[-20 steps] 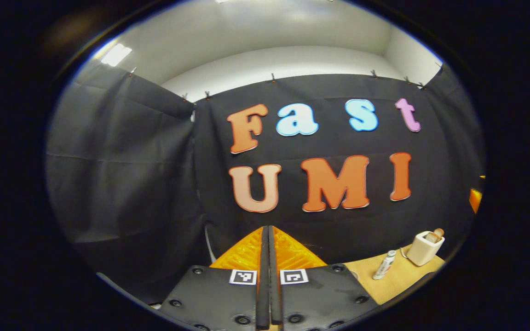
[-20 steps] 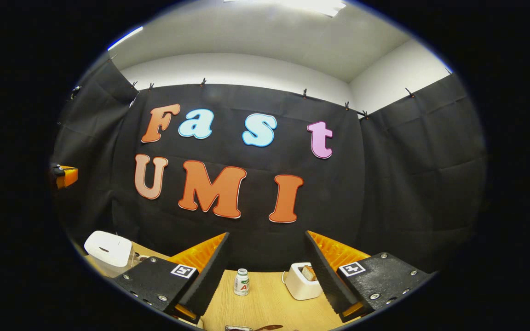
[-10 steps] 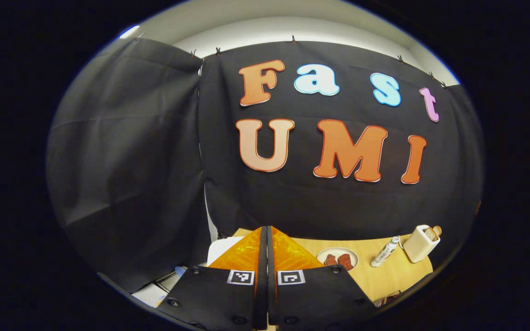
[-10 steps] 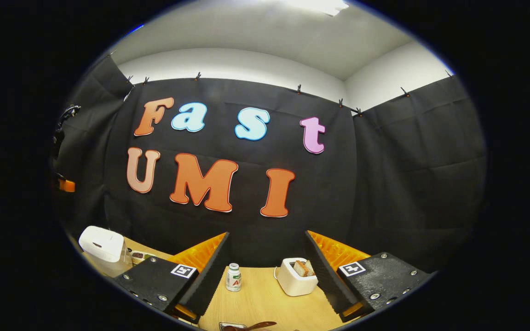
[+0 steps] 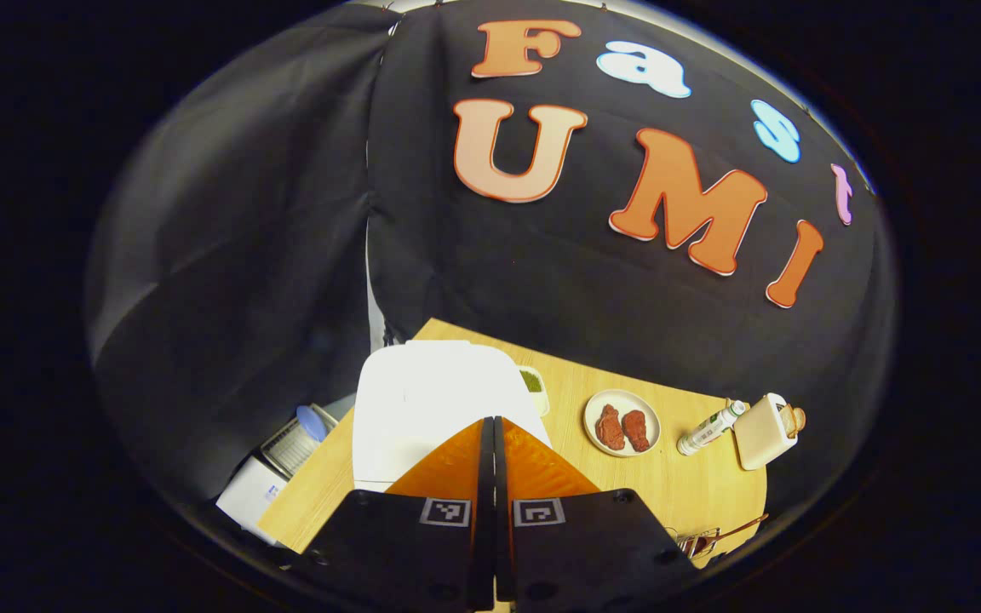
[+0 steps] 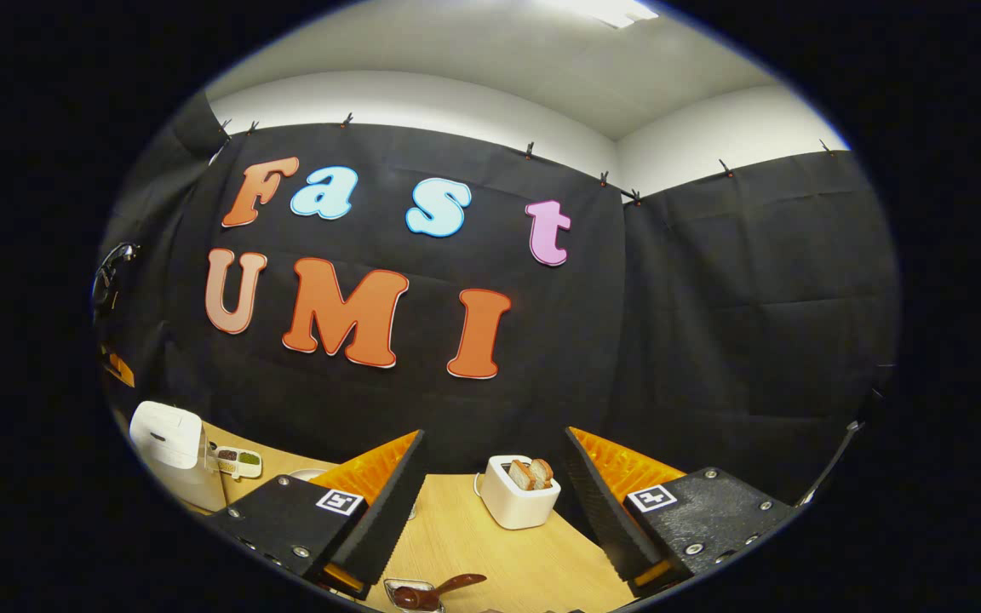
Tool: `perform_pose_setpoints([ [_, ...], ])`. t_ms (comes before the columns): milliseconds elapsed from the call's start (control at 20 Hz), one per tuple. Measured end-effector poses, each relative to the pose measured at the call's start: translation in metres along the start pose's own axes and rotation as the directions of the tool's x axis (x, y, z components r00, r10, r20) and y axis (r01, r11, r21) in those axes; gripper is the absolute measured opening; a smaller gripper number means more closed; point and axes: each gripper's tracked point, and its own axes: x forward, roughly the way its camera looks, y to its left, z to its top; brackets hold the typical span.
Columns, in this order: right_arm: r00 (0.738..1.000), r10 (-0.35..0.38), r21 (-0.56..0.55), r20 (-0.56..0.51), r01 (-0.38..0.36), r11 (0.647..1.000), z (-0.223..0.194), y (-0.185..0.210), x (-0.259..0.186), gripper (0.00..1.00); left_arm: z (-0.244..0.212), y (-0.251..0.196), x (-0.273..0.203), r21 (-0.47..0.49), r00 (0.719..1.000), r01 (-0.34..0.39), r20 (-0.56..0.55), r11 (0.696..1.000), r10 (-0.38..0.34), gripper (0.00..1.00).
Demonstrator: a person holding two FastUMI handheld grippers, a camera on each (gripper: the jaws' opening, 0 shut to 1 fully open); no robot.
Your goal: Close the left gripper, press the button to open the rice cooker; take a wooden spoon from the chopstick holder with the right hand, scoop a spoonful of rice and pour it into the rice cooker, then put the wooden spoon back into the chopstick holder.
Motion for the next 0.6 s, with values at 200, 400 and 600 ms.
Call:
perform_pose_setpoints([
  [200, 0.998, -0.047, -0.006, -0.041, 0.047, 0.999, -0.013, -0.009, -0.010, 0.93, -0.030, 0.004, 0.028, -0.052, 0.988, 0.030, -0.151, 0.998, -0.037, 0.05],
  [400, 0.994, -0.082, -0.014, -0.071, 0.081, 0.997, -0.022, -0.013, -0.018, 0.97, -0.050, 0.005, 0.057, -0.108, 0.960, 0.055, -0.267, 0.993, -0.083, 0.05],
  [600, 0.990, -0.105, -0.026, -0.092, 0.103, 0.994, -0.029, -0.017, -0.022, 0.97, -0.070, 0.014, 0.083, -0.148, 0.939, 0.038, -0.334, 0.988, -0.087, 0.05],
])
